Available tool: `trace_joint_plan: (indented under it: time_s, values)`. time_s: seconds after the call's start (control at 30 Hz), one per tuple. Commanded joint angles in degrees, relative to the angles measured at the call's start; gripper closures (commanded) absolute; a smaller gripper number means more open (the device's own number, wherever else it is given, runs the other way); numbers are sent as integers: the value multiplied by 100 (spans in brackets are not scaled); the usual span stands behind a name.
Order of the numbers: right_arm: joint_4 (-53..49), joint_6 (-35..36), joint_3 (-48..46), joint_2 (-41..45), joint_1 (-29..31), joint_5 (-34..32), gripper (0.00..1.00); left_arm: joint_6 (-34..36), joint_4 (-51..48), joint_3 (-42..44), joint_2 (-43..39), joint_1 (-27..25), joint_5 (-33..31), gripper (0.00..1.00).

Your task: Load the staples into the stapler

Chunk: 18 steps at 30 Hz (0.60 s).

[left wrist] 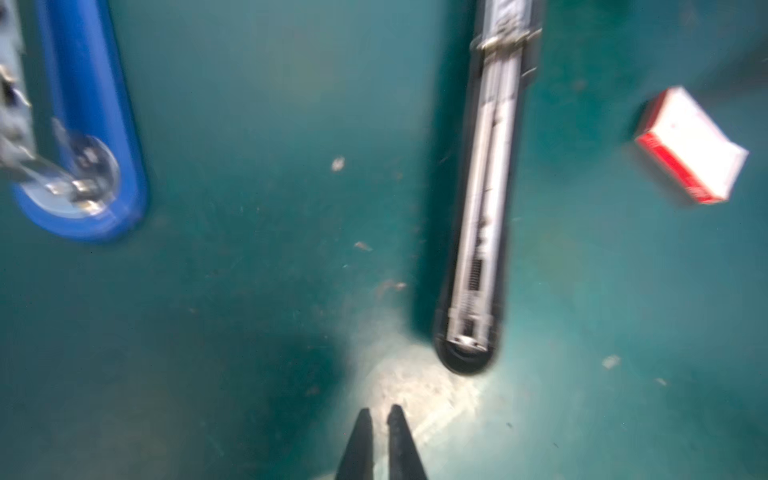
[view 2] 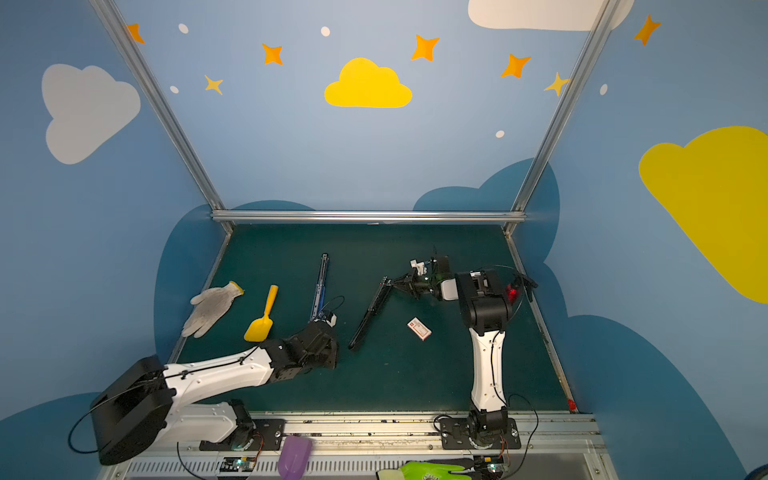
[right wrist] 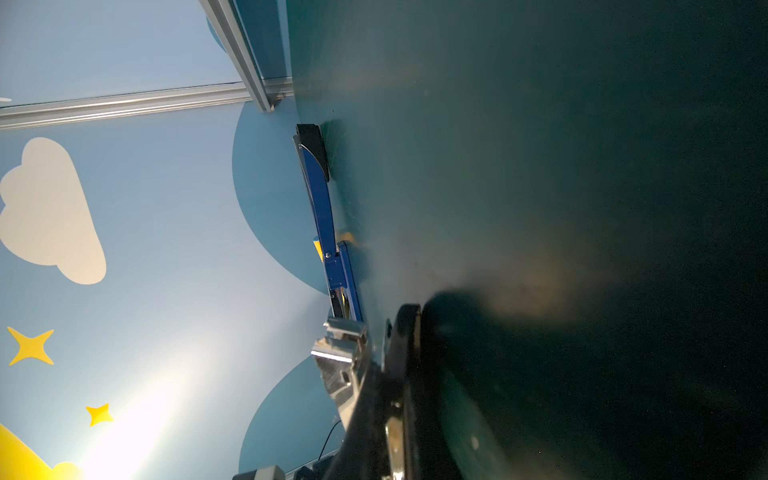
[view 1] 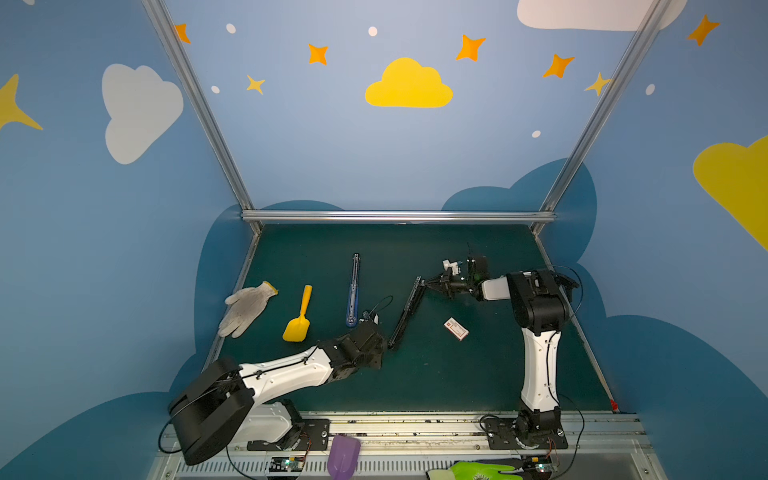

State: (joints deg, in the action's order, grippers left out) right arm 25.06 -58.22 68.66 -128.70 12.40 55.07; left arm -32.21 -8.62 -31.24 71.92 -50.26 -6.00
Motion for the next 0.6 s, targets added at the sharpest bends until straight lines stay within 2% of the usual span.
trace_joint_plan:
  time_s: [0.0,0.1,0.2,0.27,0.57]
  values:
    - [-306,43,-46,-388,-89,-743,100,-212,-471,-29,-346,-37,-195,77]
    - [-491,144,-29,-342,-91,-768,97,-244,-458,-139,-563,-43,-196,65]
    - [-867,355,-33,-186,-111,-899,78,-126,-492,-418,-469,-45,-169,60]
    - [-1087,473,-55,-67,-136,-976,73,-29,-540,-638,-281,-45,-93,57]
    - [-2398,1266,-178,692,-322,-1588,67,283,-608,-1567,636,-191,347,45]
